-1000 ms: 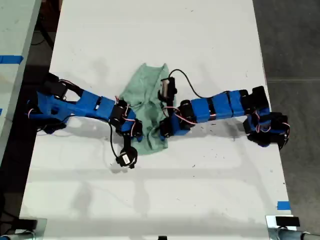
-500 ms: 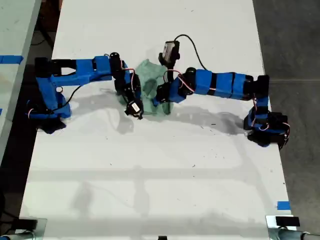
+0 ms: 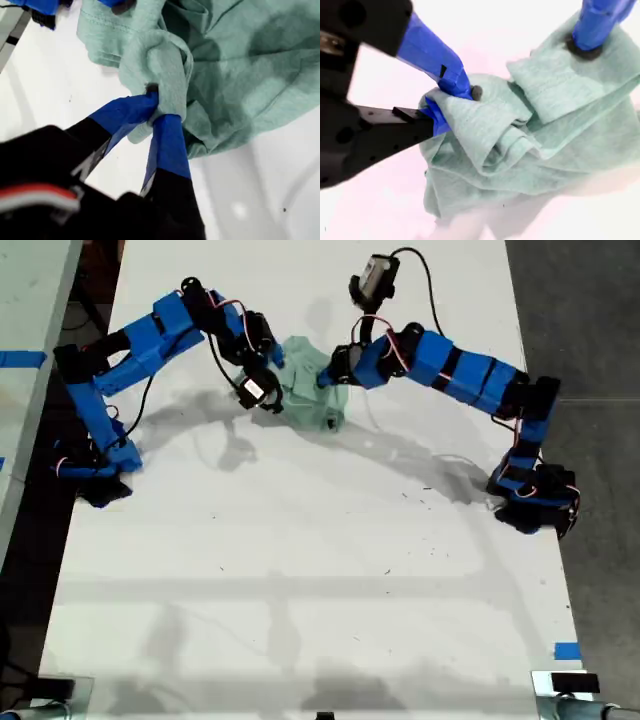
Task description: Fold t shirt
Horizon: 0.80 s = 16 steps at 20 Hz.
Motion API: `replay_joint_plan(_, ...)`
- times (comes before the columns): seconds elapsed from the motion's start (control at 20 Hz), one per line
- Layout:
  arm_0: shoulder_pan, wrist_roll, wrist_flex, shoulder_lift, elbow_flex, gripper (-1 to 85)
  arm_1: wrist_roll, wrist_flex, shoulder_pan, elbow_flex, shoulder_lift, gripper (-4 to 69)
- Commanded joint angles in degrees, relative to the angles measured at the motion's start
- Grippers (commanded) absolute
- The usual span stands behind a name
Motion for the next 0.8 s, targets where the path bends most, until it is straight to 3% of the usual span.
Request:
replay_joint_plan(0.0,-4.04,4.48,-1.32,-2.64,-10.28,-0.1,-3.08,-2.46,4.22,-1.41,5.45,0.6)
replay_joint_plan(0.2,-12.22,12.48,-7.03,-12.04,-11.34,-0.1,-6.06,-4.04,10.2,0.18,3.08,0.6)
replay_joint_plan(0.35,-13.54,16.0,-9.67,-17.93,-11.51,1.4,-5.27,-5.71,13.01,6.42,1.67,0.6)
replay_joint_plan(0.4,-13.71,17.4,-10.72,-18.46,-11.51,9.5,-5.01,-7.47,13.71,8.44,1.23,0.5)
replay_joint_plan(0.5,-13.71,21.01,-12.22,-18.11,-11.69,17.1,-6.15,-7.38,14.15,7.73,-2.2,1.2)
replay_joint_plan(0.65,-14.5,25.49,-12.04,-16.7,-11.69,26.1,-6.68,-7.82,13.45,8.0,-5.1,20.8)
replay_joint_plan(0.7,-14.85,26.1,-11.25,-15.91,-11.69,30.6,-6.77,-7.82,13.27,7.47,-5.19,34.4)
replay_joint_plan(0.75,-15.21,26.37,-10.2,-15.12,-11.69,31.9,-7.47,-6.77,13.1,6.33,-5.1,42.3)
